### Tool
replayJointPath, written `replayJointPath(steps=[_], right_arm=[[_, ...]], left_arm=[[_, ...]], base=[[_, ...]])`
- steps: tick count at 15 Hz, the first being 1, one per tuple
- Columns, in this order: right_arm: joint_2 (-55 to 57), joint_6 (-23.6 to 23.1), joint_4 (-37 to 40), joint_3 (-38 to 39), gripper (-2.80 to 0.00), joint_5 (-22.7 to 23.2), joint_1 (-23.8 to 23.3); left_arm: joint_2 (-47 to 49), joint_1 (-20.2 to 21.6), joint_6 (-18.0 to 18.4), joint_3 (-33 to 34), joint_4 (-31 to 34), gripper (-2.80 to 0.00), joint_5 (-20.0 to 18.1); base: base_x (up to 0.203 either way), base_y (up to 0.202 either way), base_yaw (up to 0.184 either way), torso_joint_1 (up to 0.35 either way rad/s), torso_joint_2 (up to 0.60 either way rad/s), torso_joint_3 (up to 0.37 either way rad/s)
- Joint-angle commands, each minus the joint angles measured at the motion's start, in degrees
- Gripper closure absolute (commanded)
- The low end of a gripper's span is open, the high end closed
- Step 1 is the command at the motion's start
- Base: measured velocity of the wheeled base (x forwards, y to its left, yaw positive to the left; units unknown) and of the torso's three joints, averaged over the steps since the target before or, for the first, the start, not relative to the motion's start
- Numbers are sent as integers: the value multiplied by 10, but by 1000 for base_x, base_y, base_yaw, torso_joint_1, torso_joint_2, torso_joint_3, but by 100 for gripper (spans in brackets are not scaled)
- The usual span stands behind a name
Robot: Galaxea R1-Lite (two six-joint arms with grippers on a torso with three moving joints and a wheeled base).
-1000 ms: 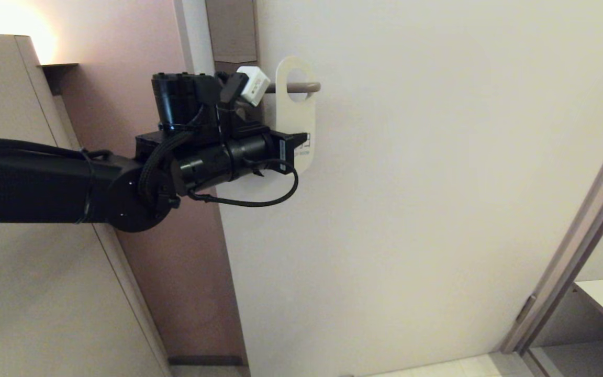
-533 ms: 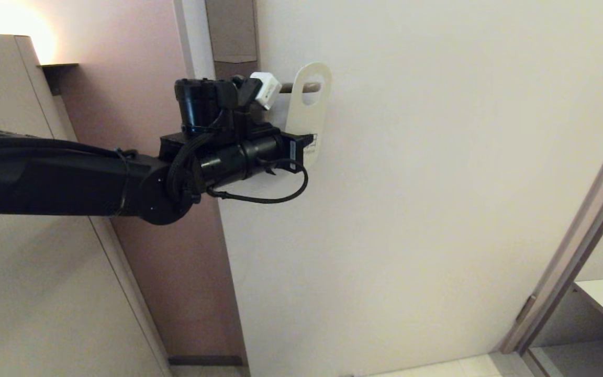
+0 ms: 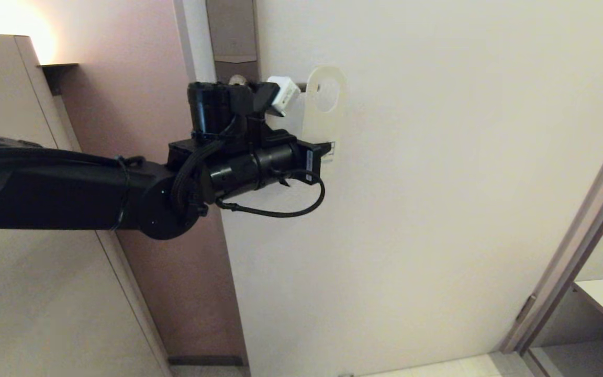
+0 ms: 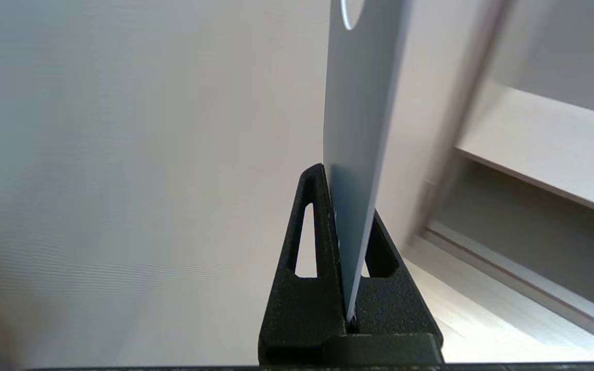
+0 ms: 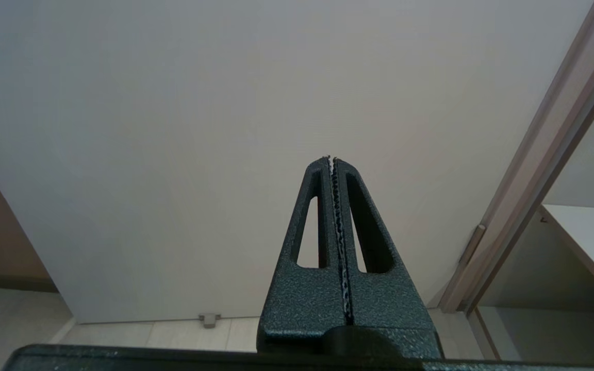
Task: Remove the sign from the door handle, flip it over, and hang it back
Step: Take down the sign, then hand it to the other hand
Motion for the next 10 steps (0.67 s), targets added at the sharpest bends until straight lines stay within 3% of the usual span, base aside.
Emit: replayJointPath(steps=[1, 7, 8, 10], right_arm=[[1, 0, 0, 0, 0, 0, 0], [1, 0, 0, 0, 0, 0, 0], [1, 0, 0, 0, 0, 0, 0], [1, 0, 0, 0, 0, 0, 0]], left_arm=[[-36, -19, 0, 25, -2, 0, -2], [-147, -71, -4, 120, -3, 0, -18], [-174, -78, -5, 145, -2, 0, -40], [-230, -89, -18, 193, -2, 0, -121]], base=[[0, 0, 0, 0, 0, 0], [0, 0, 0, 0, 0, 0], [0, 0, 0, 0, 0, 0], [0, 0, 0, 0, 0, 0]])
